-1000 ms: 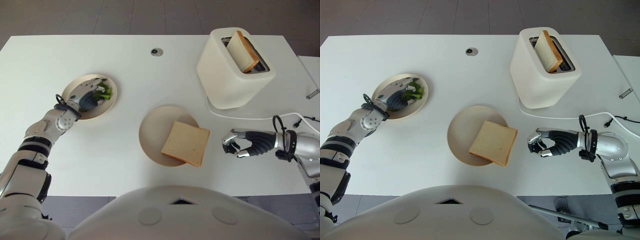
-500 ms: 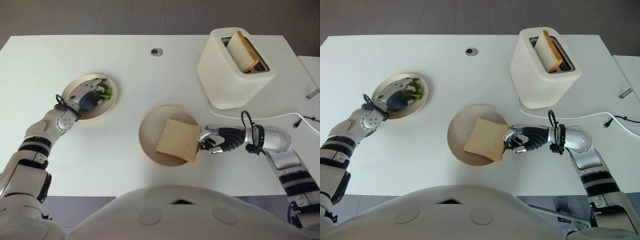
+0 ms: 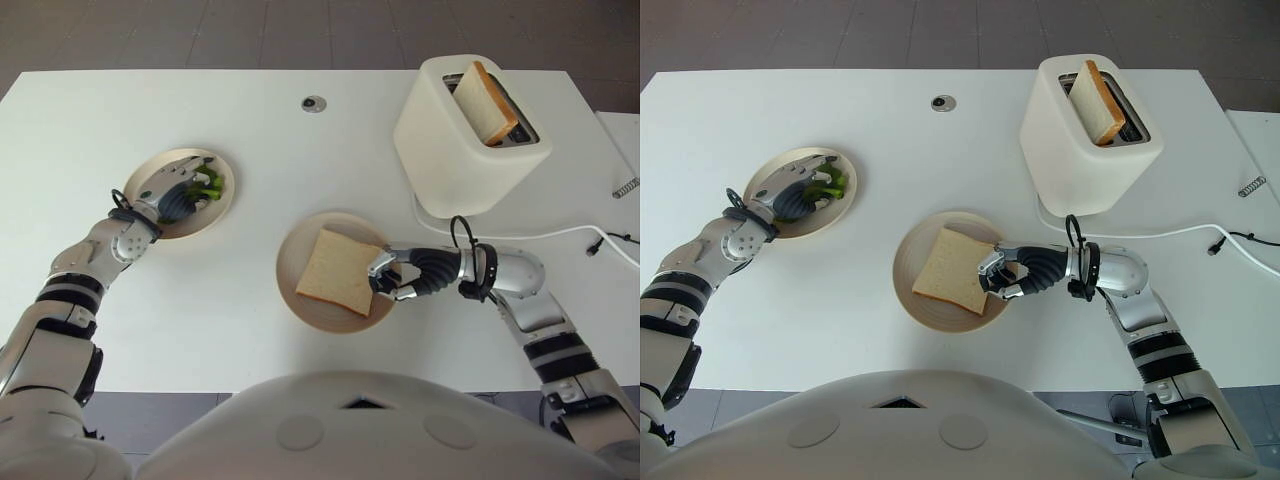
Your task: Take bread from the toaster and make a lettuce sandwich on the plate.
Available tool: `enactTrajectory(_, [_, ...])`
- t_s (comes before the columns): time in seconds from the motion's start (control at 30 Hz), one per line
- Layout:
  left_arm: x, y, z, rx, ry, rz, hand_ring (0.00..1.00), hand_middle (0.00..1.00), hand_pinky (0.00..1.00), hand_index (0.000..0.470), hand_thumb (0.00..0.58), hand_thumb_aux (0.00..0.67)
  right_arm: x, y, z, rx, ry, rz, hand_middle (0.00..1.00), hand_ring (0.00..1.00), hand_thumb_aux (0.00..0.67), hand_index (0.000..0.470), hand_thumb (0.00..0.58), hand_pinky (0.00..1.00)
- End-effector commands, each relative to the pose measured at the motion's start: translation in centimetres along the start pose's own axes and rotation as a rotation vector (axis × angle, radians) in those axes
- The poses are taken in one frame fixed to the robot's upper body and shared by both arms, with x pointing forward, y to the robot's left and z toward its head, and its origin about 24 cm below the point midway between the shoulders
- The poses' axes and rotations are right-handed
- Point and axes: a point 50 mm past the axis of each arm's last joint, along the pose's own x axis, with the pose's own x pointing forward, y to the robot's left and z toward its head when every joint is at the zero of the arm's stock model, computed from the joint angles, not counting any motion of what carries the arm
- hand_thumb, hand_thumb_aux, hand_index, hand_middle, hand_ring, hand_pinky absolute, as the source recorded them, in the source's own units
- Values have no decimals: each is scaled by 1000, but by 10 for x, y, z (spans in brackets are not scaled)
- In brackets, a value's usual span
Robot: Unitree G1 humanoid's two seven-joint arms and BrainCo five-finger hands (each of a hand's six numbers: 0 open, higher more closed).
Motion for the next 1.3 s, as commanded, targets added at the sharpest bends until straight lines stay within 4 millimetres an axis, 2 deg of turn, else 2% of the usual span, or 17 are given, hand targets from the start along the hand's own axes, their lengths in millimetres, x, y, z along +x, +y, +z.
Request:
enactTrajectory(0.03, [-1, 10, 7, -34, -56, 59, 0, 0, 0, 470, 580, 670, -5, -9, 8, -15, -25, -25, 671, 671, 670, 470, 580, 671])
enactTrajectory(0.2, [-6, 28, 19, -69, -148, 151, 0, 0, 0, 470, 580, 670, -8, -10, 8, -11, -29, -43, 659, 659, 670, 470, 580, 659])
enactTrajectory(0.33, [-8, 32, 49, -164, -321, 186, 0, 0, 0, 470, 580, 670, -13, -15, 12, -15, -43, -71, 651, 651, 670, 470, 580, 651])
enactTrajectory(0.53, [0, 22, 102, -271, -557, 129, 0, 0, 0, 470, 580, 670, -23, -23, 17, -26, -56, -116, 651, 651, 670, 470, 580, 651])
enactTrajectory(0.63, [7, 8, 131, -310, -662, 56, 0, 0, 0, 470, 580, 670, -28, -28, 19, -34, -57, -141, 651, 651, 670, 470, 580, 651])
enactTrajectory(0.73, [10, -9, 148, -329, -707, -27, 0, 0, 0, 470, 580, 670, -31, -31, 21, -40, -56, -155, 651, 651, 670, 470, 580, 651])
enactTrajectory(1.0, [2, -30, 177, -379, -843, -167, 0, 0, 0, 470, 580, 670, -39, -34, 18, -59, -32, -184, 643, 643, 670, 470, 580, 643])
enactTrajectory(1.1, [-5, -37, 181, -395, -884, -239, 0, 0, 0, 470, 580, 670, -40, -38, 22, -78, -29, -201, 639, 639, 670, 470, 580, 639])
enactTrajectory(1.3, [-5, -40, 185, -431, -909, -252, 0, 0, 0, 470, 580, 670, -41, -41, 20, -87, -6, -228, 616, 616, 670, 470, 580, 616])
